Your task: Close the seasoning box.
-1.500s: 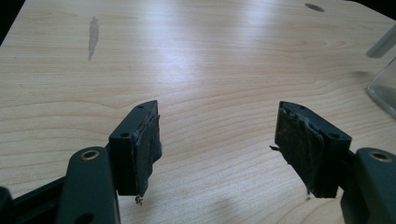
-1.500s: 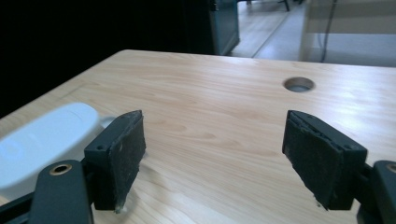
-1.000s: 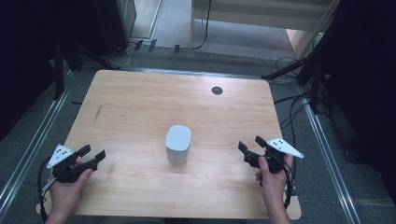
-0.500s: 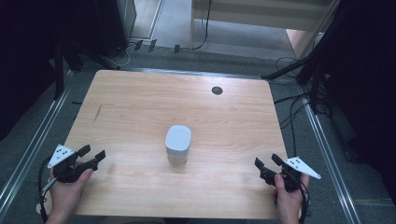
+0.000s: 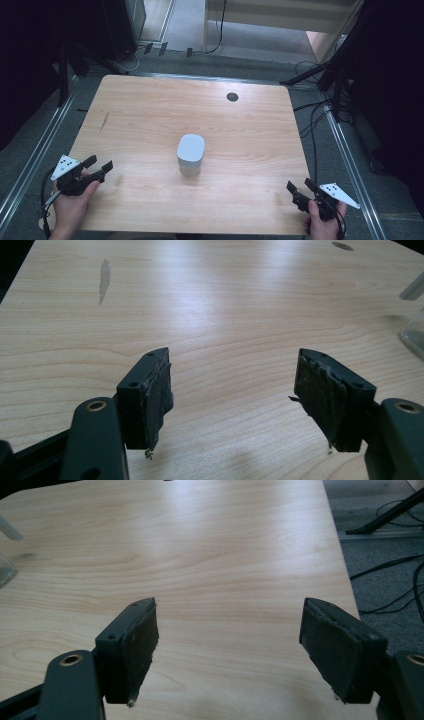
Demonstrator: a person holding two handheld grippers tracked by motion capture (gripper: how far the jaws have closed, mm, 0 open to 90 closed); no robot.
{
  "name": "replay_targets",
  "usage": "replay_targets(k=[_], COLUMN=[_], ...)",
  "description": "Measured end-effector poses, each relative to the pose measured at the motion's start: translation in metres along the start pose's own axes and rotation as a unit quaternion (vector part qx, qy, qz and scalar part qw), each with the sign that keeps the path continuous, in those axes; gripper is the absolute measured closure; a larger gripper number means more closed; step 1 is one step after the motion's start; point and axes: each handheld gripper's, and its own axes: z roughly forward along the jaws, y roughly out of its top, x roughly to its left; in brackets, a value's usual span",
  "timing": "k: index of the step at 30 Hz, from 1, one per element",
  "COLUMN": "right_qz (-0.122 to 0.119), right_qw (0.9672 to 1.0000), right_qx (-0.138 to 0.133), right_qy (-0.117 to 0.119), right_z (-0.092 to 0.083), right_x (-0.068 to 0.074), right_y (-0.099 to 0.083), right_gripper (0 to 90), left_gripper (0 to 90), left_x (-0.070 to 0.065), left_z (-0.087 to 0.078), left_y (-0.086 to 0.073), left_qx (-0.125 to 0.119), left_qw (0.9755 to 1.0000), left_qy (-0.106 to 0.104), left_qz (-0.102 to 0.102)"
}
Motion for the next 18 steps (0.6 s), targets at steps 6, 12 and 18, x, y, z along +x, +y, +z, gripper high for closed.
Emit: replay_targets(k=[6,12,18], right_qz=[0.002,-0.022,-0.027], right_qw=[1.0,0.9995,0.999], right_qx=[-0.005,0.015,0.015], right_qy=[-0.002,-0.017,-0.032], right_z=[-0.006,-0.003,-0.002], right_x=[-0.003,0.004,0.007], right_y=[-0.005,-0.004,-0.005], right_gripper=[24.6,25.7,29.4], left_gripper=[31.1,31.1,31.3], left_x=[0.0,0.0,0.001], left_z=[0.0,0.0,0.0], left_y=[0.0,0.0,0.0], left_qx=[0.0,-0.002,-0.001], left_qw=[1.0,1.0,1.0], left_qy=[0.0,-0.002,-0.003], left_qz=[0.001,-0.002,-0.005])
